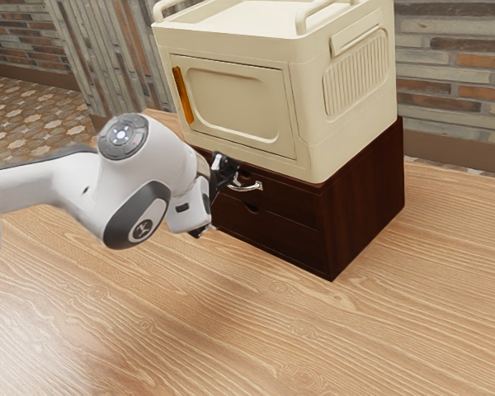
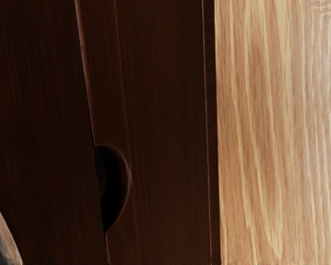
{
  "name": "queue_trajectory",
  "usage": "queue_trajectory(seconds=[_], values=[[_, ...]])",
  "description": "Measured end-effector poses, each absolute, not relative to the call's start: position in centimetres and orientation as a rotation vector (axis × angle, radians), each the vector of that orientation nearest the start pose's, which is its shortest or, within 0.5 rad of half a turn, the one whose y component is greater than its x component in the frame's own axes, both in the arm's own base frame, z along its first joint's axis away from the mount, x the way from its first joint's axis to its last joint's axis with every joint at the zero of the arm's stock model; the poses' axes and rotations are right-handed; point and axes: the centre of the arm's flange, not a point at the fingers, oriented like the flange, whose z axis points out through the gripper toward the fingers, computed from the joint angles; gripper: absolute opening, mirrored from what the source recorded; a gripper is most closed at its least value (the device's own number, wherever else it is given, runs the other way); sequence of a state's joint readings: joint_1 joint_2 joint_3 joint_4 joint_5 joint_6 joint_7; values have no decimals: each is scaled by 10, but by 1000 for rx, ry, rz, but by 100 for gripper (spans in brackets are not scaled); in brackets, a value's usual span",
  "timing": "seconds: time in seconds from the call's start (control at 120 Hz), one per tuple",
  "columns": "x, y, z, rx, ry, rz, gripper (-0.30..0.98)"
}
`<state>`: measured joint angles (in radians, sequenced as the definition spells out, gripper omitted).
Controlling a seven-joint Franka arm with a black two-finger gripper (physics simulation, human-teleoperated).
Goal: Pull the drawer handle with one arm to open the drawer
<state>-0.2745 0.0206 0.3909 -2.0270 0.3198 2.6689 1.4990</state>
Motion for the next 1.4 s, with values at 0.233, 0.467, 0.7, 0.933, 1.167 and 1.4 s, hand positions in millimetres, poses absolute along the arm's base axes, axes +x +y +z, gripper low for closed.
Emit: queue_trajectory(seconds=[0.233,0.467,0.7,0.933,1.167,1.4], values=[[604,57,503,-1734,1827,-330,69],[602,57,501,-1747,1830,-333,69],[592,58,501,-1763,1837,-336,69],[574,62,515,-1773,1829,-364,65],[563,67,510,-1795,1834,-362,69],[546,69,514,-1822,1845,-362,67]])
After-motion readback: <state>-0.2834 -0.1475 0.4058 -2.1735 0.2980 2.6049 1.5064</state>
